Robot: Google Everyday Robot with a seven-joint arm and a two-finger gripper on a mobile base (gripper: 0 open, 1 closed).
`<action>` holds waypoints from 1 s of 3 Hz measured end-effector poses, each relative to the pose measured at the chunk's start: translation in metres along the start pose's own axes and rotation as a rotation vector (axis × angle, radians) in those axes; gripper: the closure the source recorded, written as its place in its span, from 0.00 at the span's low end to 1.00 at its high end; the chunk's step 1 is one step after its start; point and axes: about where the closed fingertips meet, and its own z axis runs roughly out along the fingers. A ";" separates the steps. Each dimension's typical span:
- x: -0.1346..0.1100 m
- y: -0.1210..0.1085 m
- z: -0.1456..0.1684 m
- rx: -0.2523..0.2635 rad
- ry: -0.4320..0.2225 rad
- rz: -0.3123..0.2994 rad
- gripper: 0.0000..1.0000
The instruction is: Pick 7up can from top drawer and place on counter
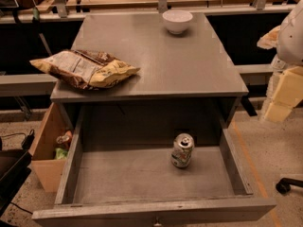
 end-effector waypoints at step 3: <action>0.013 0.005 0.039 -0.033 -0.161 0.023 0.00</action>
Offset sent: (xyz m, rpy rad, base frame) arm 0.0015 -0.0050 -0.0129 0.1090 0.0002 -0.0072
